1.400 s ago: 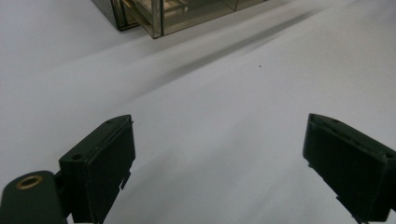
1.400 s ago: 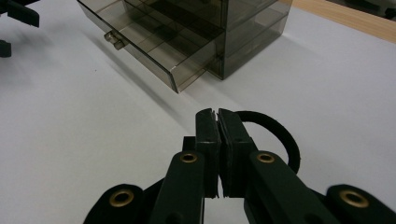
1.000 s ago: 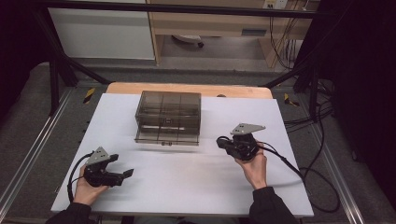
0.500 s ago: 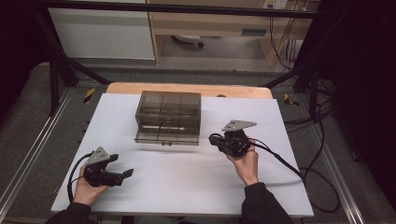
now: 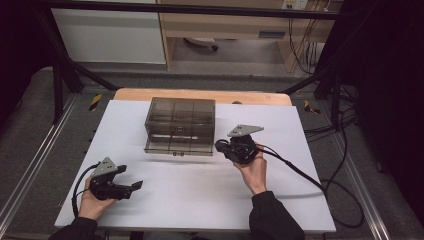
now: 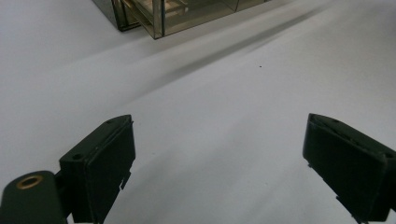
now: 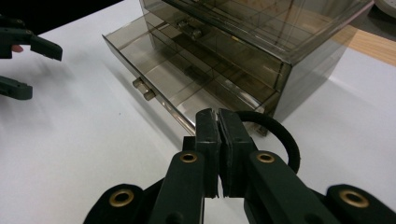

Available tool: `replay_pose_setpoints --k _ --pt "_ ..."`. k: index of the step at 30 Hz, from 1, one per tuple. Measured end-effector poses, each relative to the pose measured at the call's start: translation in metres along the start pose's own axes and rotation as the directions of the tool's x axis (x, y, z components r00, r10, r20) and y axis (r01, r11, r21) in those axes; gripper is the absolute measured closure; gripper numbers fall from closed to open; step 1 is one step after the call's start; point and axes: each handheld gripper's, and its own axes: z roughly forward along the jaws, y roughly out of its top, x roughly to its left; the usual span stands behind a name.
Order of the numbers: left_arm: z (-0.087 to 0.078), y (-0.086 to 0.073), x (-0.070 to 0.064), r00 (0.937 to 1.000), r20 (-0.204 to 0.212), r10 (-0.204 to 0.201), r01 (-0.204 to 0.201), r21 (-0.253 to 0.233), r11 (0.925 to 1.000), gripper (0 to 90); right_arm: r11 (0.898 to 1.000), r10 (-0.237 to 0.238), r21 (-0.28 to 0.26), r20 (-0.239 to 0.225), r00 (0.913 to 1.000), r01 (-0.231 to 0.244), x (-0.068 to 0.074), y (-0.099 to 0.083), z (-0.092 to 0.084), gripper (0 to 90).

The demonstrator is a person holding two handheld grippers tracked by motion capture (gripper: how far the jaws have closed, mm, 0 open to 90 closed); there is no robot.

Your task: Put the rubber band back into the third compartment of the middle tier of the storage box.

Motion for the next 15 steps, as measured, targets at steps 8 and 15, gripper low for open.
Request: replay_pose_setpoints --k 8,15 --pt "0.0 0.0 0.0 1.0 0.0 0.001 -0.001 0.0 1.0 9.0 1.0 -0.002 -0.005 -0.005 1.0 0.002 0.005 0.008 0.013 87.8" --pt "0.0 0.0 0.0 1.0 -0.001 0.002 -0.002 0.0 1.0 9.0 1.0 -0.007 -0.005 -0.012 0.9999 0.007 0.01 0.016 0.024 87.8"
